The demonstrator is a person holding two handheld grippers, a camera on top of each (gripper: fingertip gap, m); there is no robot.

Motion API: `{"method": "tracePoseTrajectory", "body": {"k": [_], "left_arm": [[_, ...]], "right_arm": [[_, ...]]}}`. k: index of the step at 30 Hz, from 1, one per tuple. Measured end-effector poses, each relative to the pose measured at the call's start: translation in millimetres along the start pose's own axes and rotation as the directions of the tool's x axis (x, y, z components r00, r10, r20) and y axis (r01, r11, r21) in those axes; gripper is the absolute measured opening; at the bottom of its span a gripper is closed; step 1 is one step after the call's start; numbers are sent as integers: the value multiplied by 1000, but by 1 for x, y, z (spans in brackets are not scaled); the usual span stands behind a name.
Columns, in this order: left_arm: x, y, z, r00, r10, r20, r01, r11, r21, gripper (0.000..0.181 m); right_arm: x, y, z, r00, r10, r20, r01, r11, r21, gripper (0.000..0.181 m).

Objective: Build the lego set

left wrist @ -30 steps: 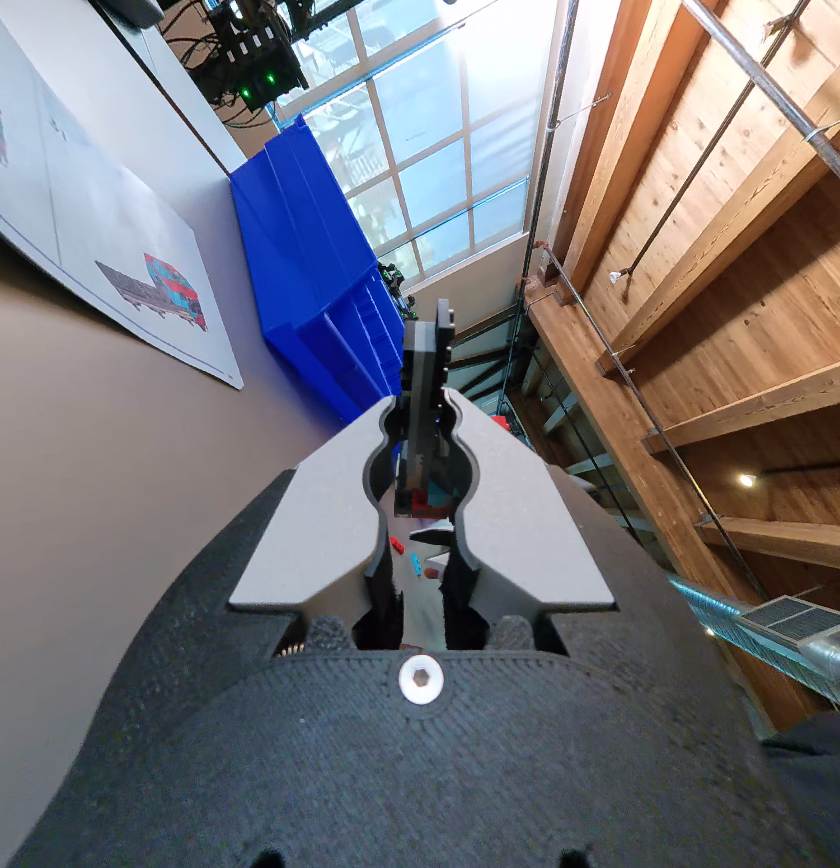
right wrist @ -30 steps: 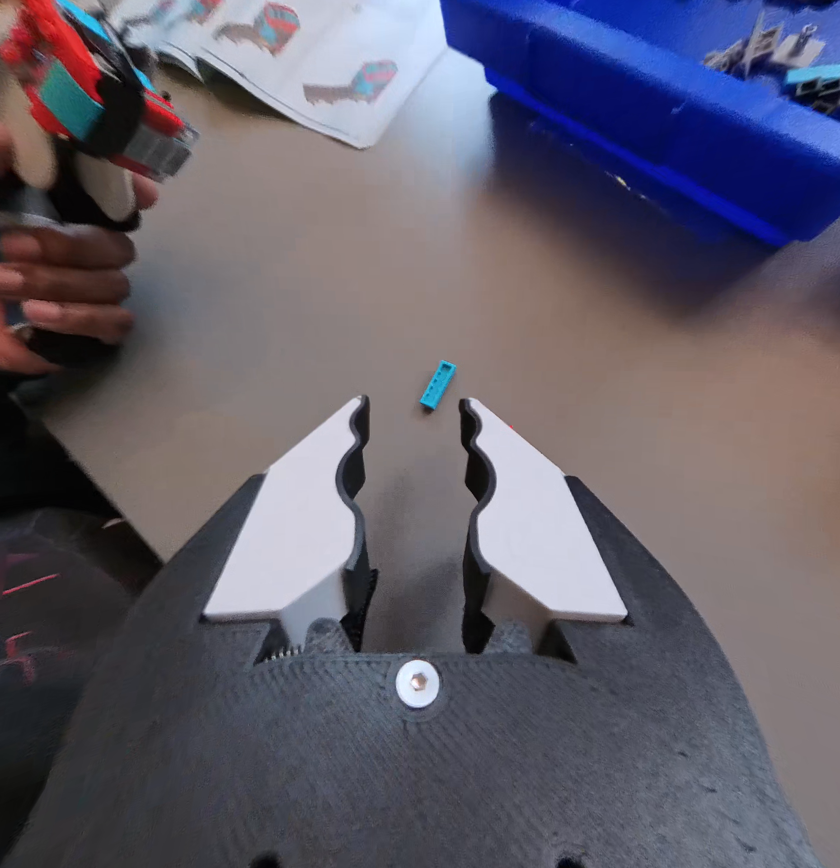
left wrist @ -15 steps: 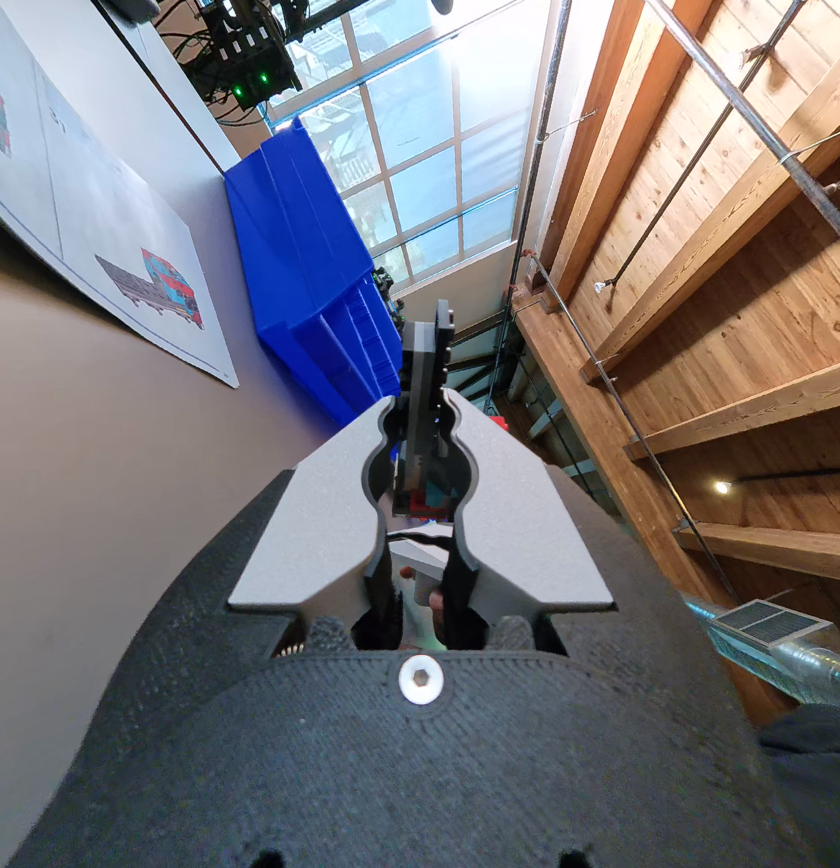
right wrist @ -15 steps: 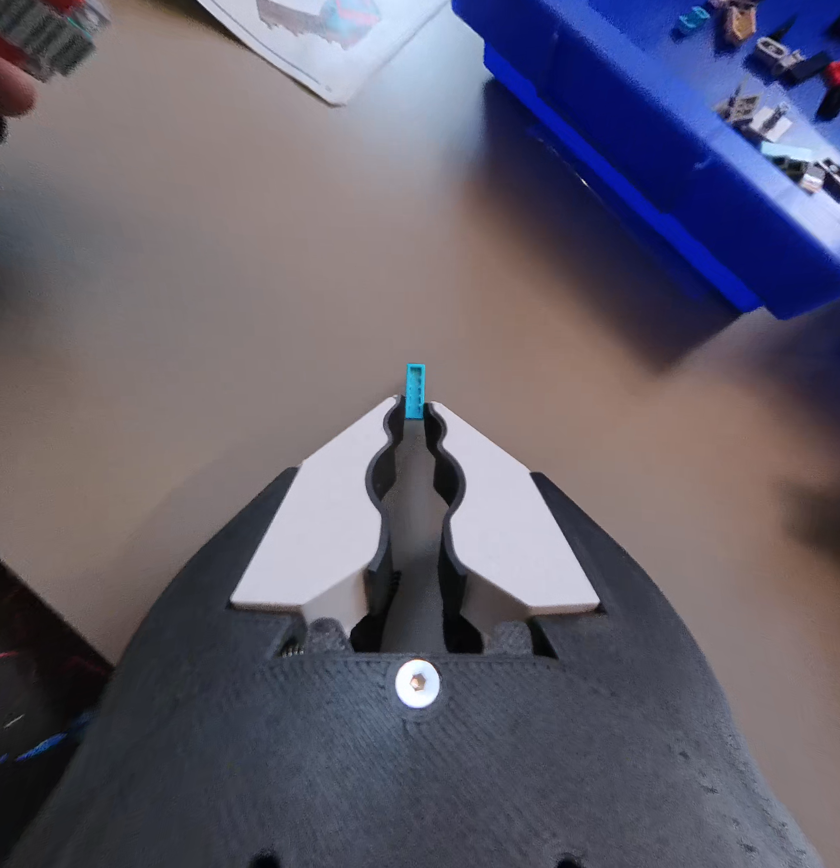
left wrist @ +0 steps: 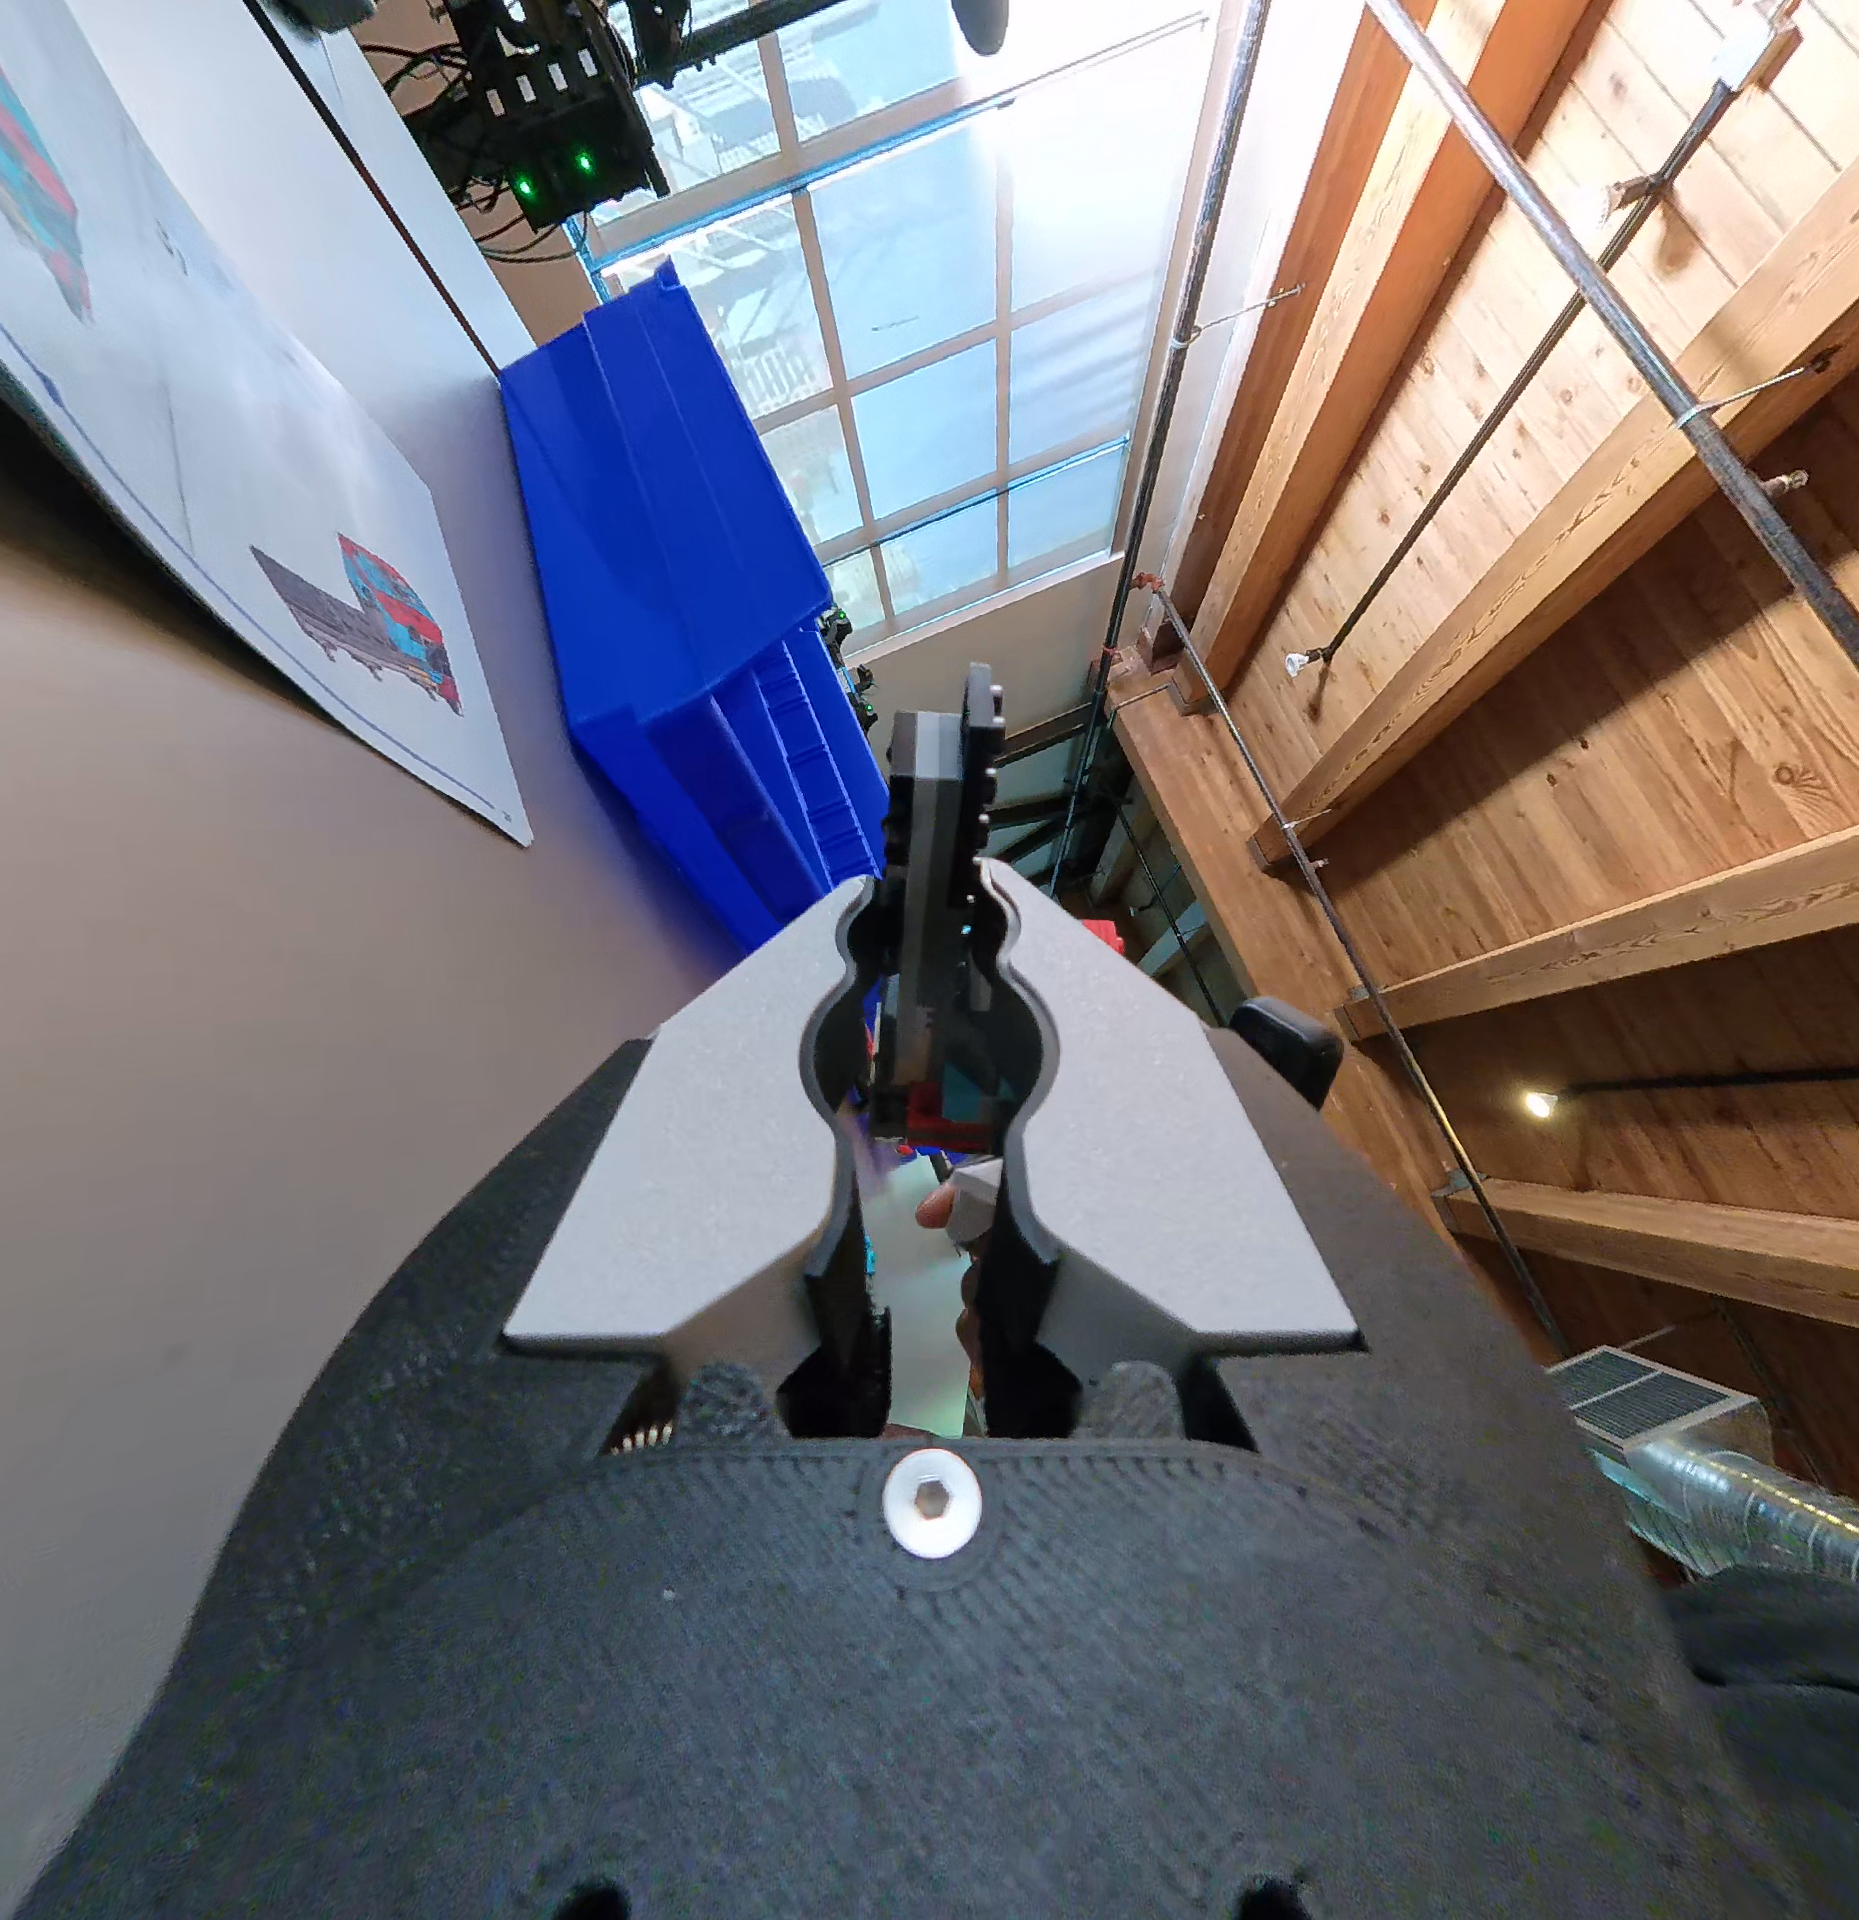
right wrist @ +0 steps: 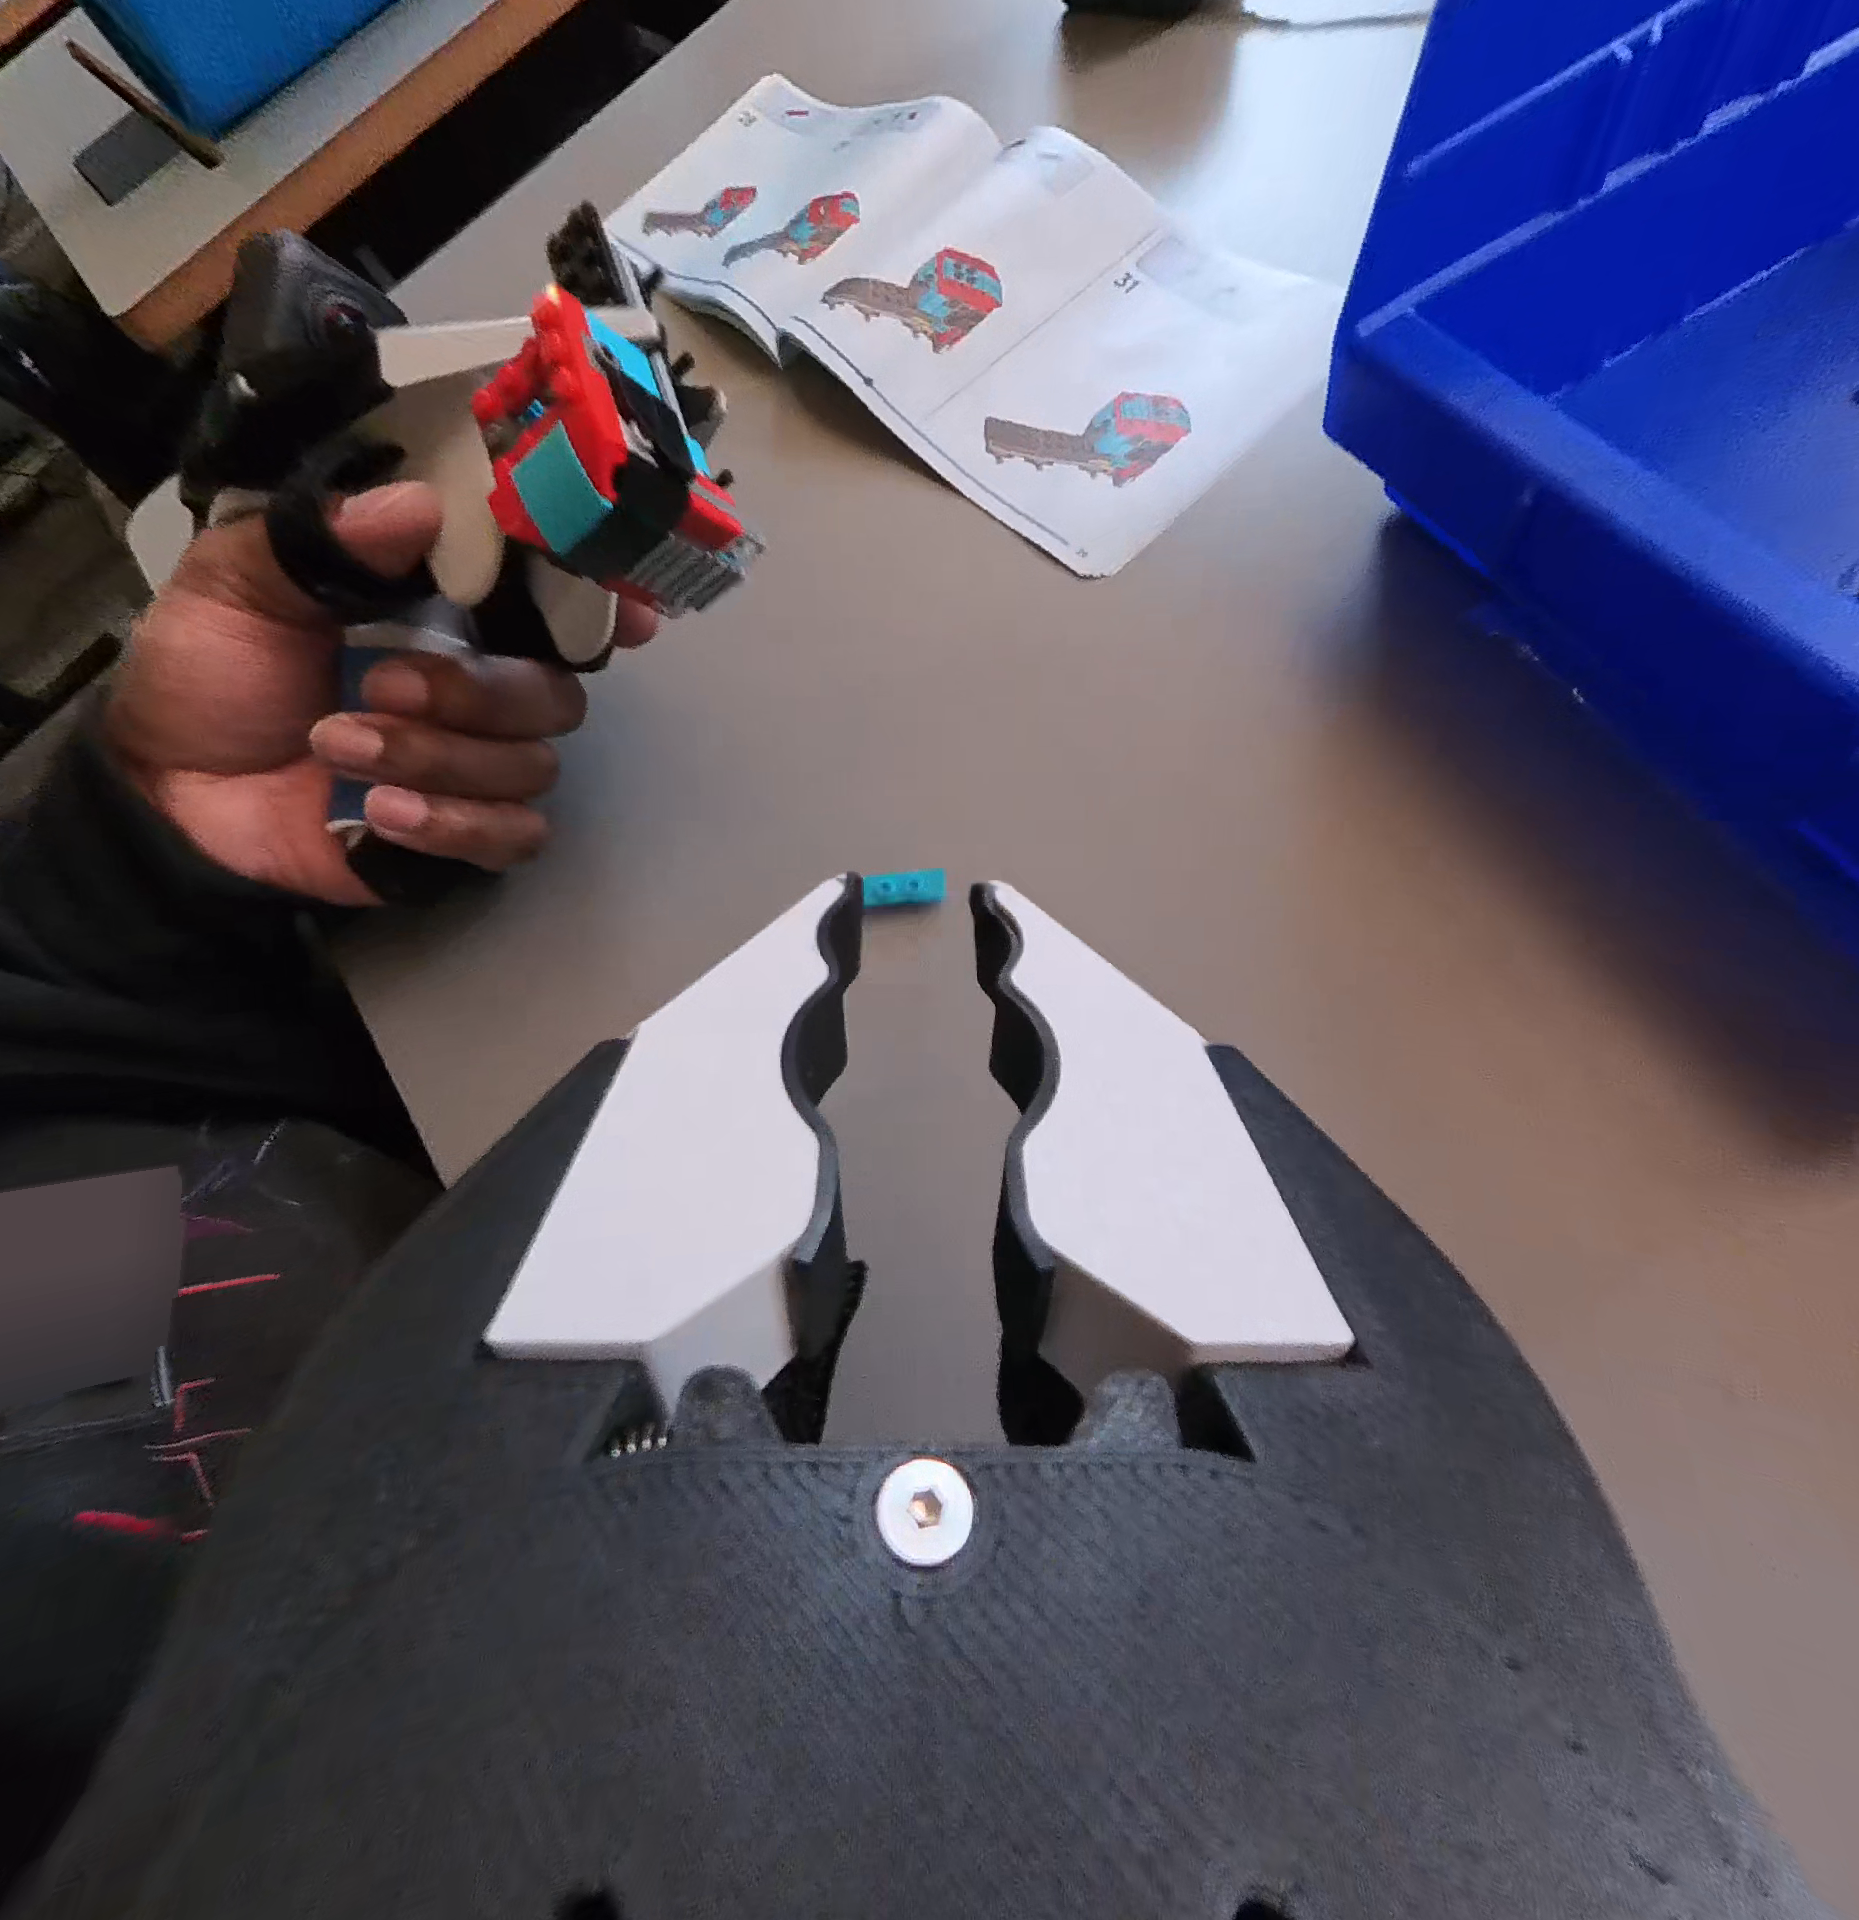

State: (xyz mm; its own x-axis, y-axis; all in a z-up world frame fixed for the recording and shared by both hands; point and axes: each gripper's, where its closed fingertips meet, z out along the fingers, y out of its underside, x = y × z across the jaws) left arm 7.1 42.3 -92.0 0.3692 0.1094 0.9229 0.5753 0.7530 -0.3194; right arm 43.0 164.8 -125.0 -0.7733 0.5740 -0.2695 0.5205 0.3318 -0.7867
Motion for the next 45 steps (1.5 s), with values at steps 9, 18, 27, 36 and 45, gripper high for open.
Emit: {"method": "tracePoseTrajectory", "body": {"k": [9, 18, 27, 36, 45], "left_arm": [[-2, -1, -1, 1000, -6, 7, 6, 1000, 9, 15], [-3, -3, -3, 1000, -15, 13, 15, 1000, 14, 15], [-5, -7, -7, 999, -32, 19, 32, 999, 28, 16], [-6, -9, -8, 999, -47, 20, 46, 998, 40, 15], [-6, -9, -8, 999, -48, 20, 47, 998, 37, 16]], "right_arm": [[-4, 25, 32, 995, -65, -77, 55, 991, -118, 23], [-12, 31, 72, 957, -271, -107, 244, 945, -217, 29], [-18, 24, 72, 944, -327, -44, 311, 926, -214, 28], [-18, 23, 84, 949, -303, -91, 278, 936, -216, 10], [-30, -22, 41, 968, -248, -32, 247, 969, -21, 23]]}}
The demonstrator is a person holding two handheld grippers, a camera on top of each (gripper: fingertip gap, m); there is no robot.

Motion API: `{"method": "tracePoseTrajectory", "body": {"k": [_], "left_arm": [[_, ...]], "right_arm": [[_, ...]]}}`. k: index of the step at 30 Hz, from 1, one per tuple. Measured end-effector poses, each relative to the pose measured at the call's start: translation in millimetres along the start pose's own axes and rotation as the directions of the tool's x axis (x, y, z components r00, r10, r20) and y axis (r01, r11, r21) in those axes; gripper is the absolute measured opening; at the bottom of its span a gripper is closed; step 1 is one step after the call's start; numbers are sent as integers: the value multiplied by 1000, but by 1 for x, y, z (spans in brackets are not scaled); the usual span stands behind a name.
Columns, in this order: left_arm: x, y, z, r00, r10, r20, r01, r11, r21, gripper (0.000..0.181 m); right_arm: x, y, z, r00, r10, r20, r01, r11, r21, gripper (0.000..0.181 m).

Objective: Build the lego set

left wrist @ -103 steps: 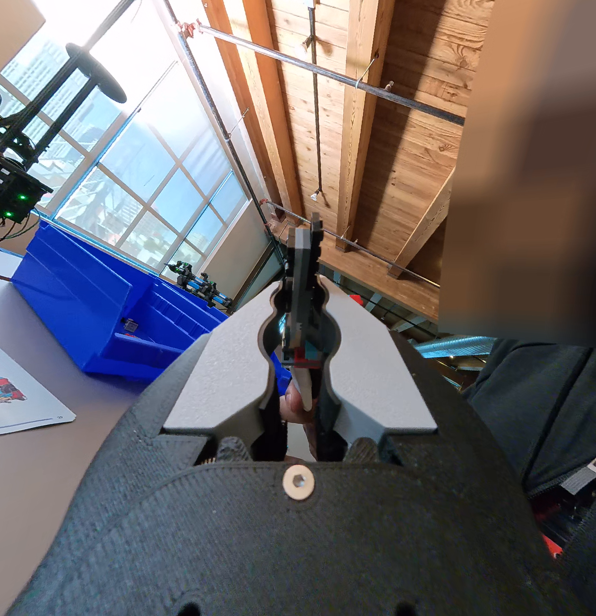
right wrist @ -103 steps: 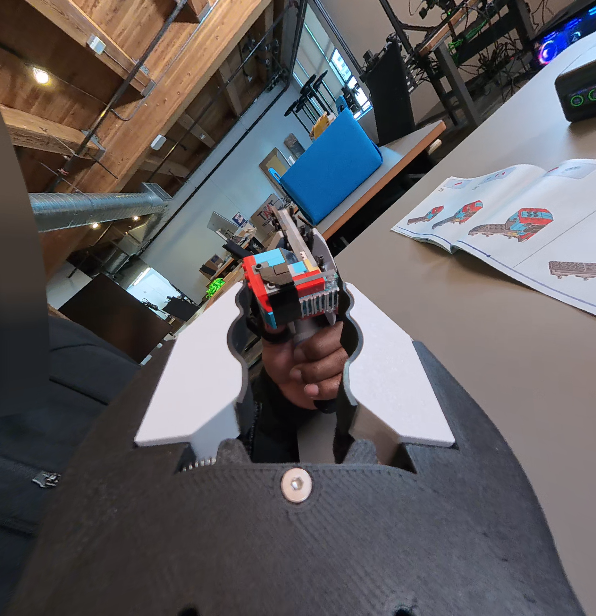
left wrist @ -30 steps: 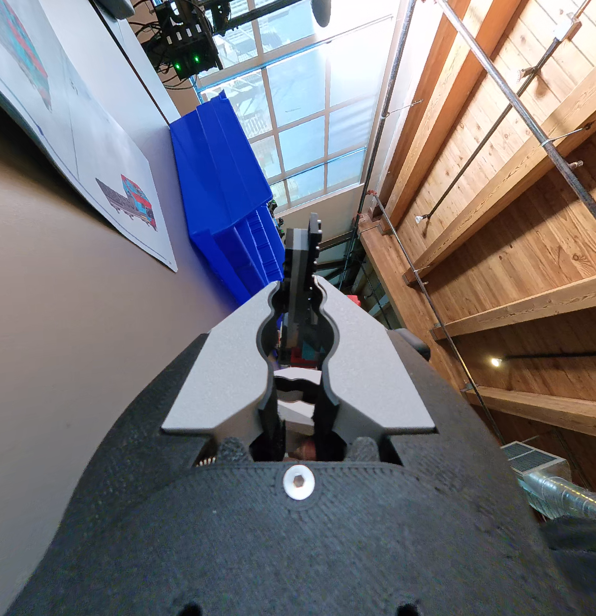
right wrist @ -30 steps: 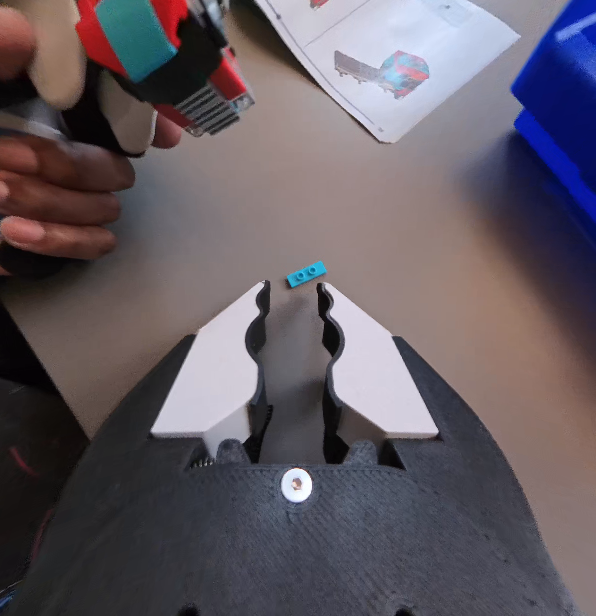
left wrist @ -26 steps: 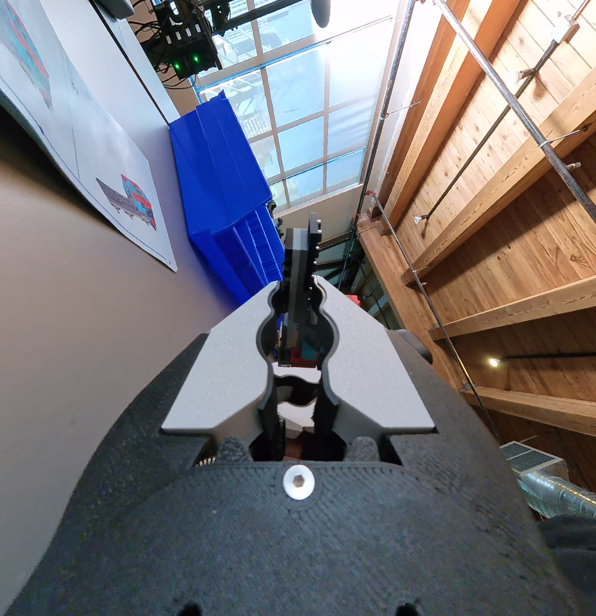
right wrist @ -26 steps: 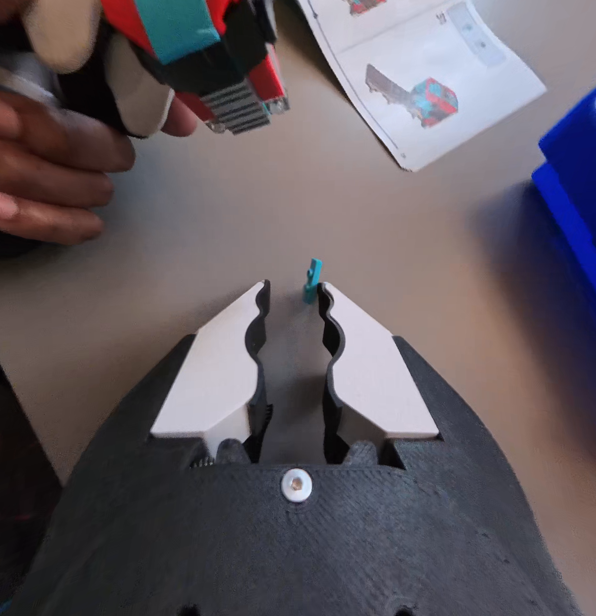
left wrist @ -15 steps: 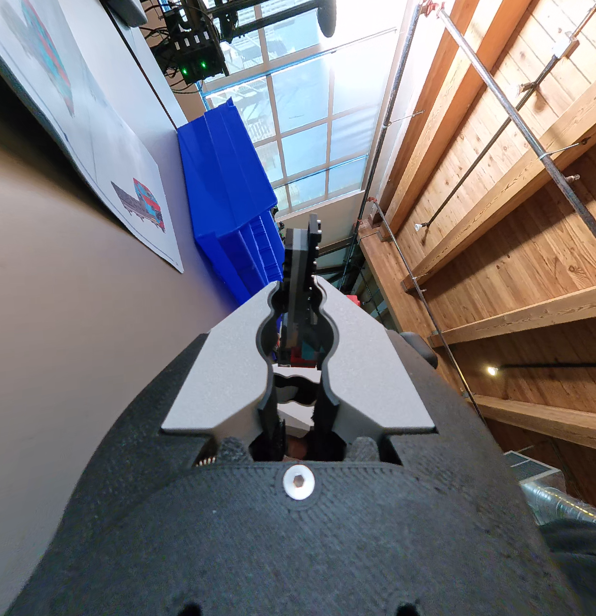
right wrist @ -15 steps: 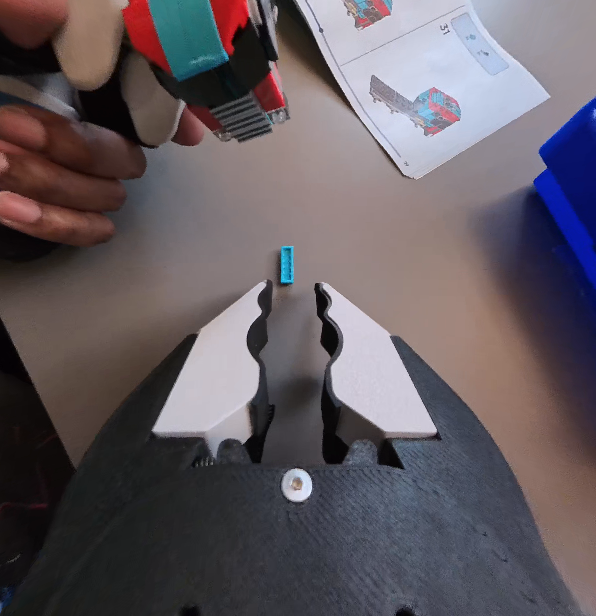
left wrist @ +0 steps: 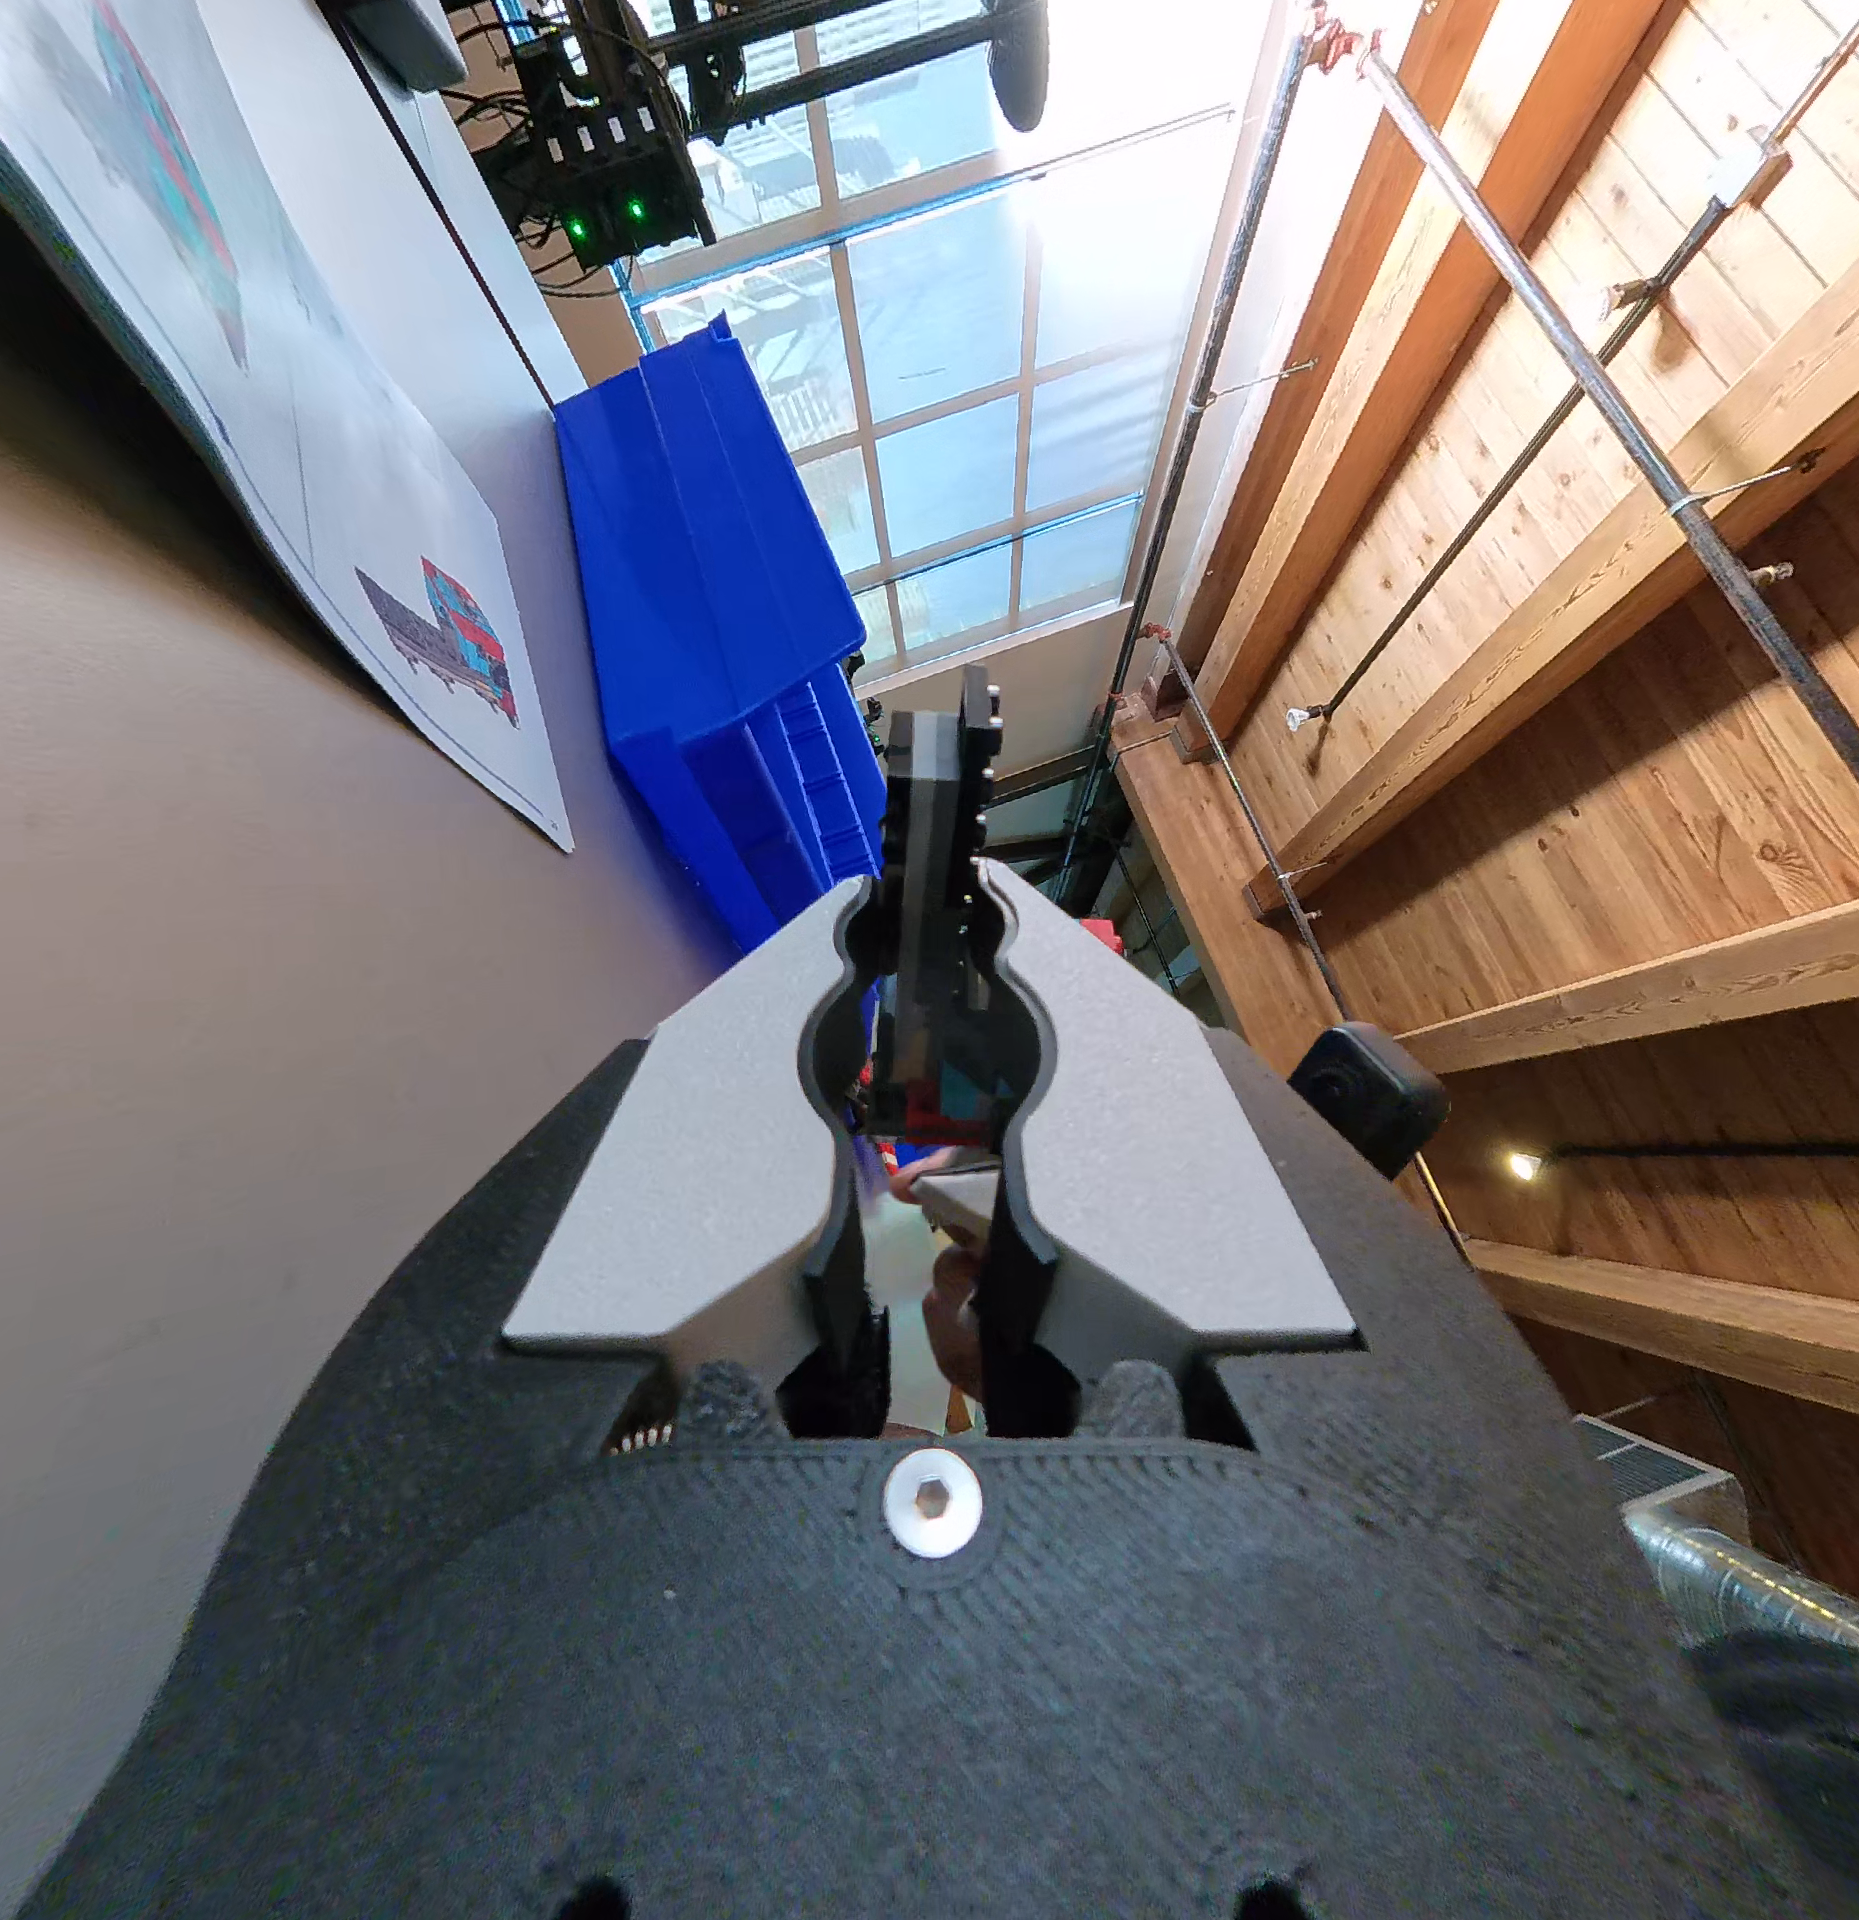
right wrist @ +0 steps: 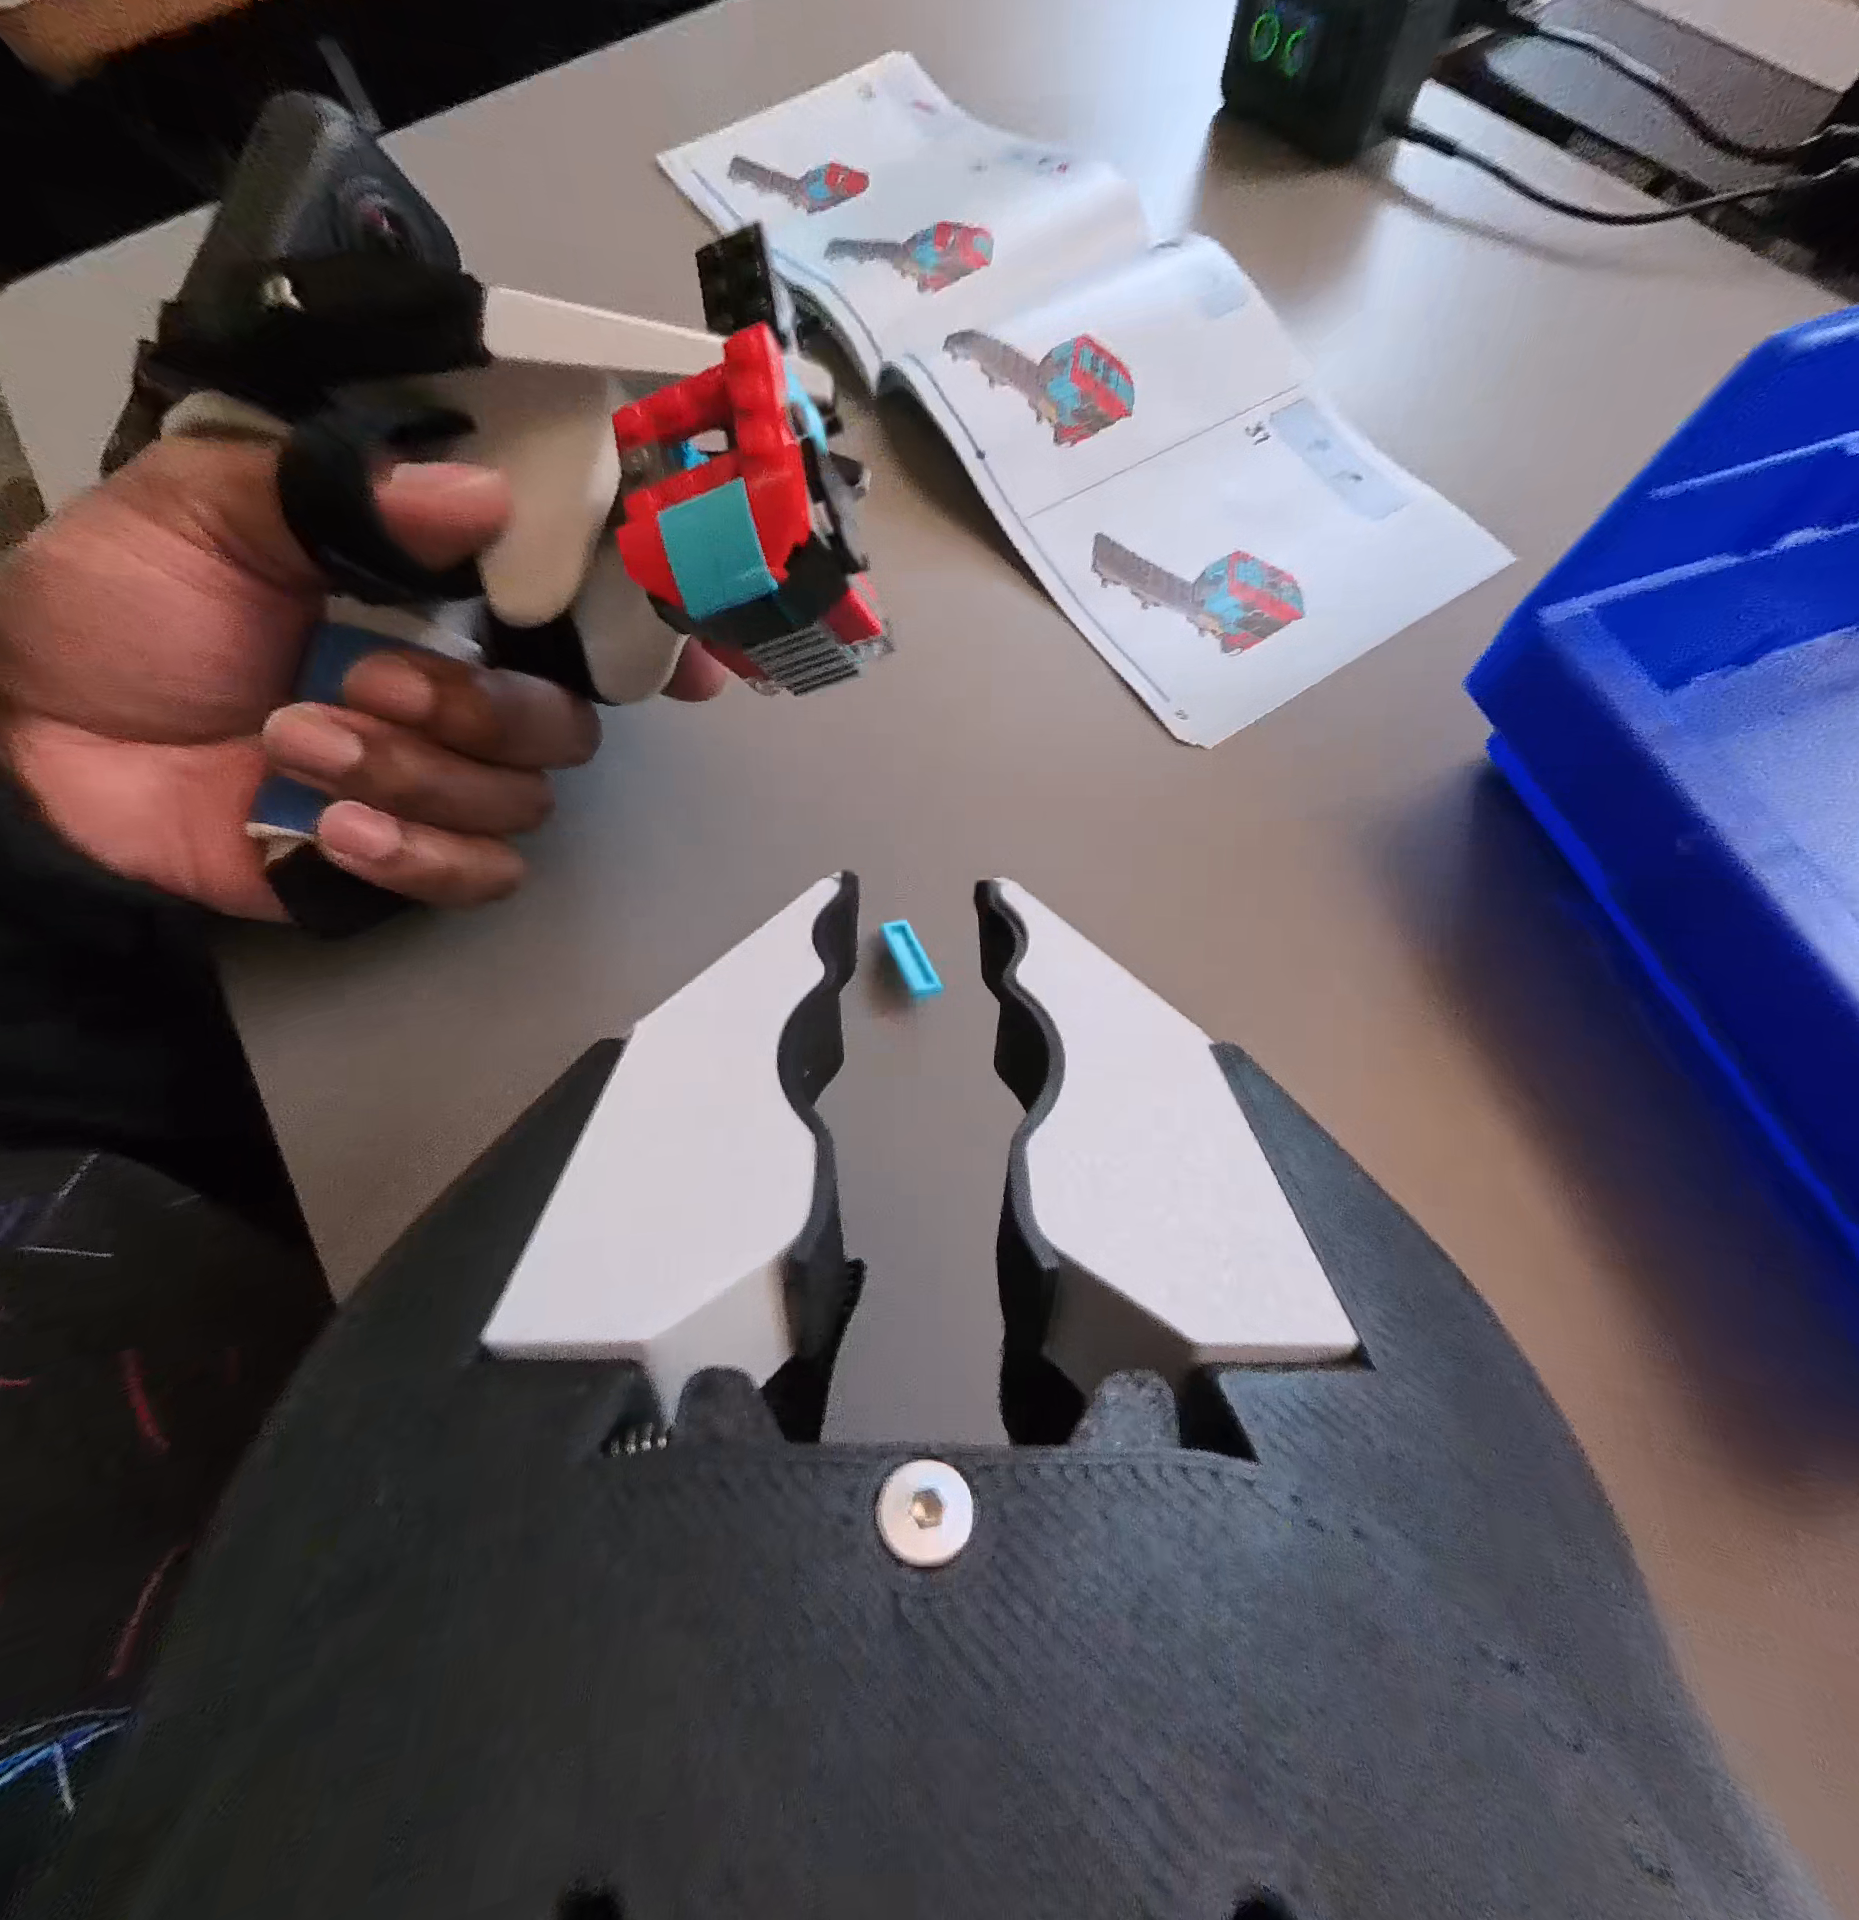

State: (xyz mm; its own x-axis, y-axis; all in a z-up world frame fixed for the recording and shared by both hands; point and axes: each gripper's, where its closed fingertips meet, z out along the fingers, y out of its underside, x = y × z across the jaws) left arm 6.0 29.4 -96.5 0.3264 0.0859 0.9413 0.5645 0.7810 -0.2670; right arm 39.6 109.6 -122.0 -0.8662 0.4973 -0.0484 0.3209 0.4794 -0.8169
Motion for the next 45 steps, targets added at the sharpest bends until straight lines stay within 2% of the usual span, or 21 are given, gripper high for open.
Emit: {"method": "tracePoseTrajectory", "body": {"k": [4, 9, 18, 20, 24, 27, 30, 35, 39, 45], "left_arm": [[0, -1, 0, 1000, -3, 0, 3, 1000, 4, 16], [-1, 0, 0, 1000, -2, 7, 2, 1000, 6, 16], [-3, 1, 0, 1000, -8, 21, 8, 1000, 1, 16], [-5, 2, 0, 999, -13, 31, 13, 1000, -5, 15], [-9, 4, 0, 998, -41, 52, 42, 999, -13, 16], [-11, 4, -1, 995, -83, 47, 84, 996, -16, 15], [-12, 2, -3, 993, -106, 50, 106, 994, -5, 15], [-15, 4, -2, 993, -95, 76, 96, 995, -8, 15], [-18, 5, -2, 991, -89, 99, 91, 996, -10, 16], [-20, 6, -3, 989, -87, 118, 89, 996, -8, 16]], "right_arm": [[14, 19, -10, 998, 7, -55, -9, 999, -37, 23], [4, 41, 0, 999, 39, -29, -41, 994, -97, 22], [-4, 49, 37, 998, -50, -27, 44, 978, -202, 17], [-4, 49, 40, 996, -80, -32, 72, 974, -214, 8], [-2, 48, 39, 996, -80, -25, 73, 972, -222, 7], [0, 28, 27, 999, -38, -13, 36, 989, -144, 7], [-9, -12, 9, 999, -12, 35, 13, 1000, -26, 7], [-26, -60, 2, 992, -118, 39, 116, 992, 48, 7], [-29, -67, 15, 989, -144, 35, 143, 989, 37, 7], [-27, -59, 27, 987, -156, 25, 156, 988, -4, 8]]}}
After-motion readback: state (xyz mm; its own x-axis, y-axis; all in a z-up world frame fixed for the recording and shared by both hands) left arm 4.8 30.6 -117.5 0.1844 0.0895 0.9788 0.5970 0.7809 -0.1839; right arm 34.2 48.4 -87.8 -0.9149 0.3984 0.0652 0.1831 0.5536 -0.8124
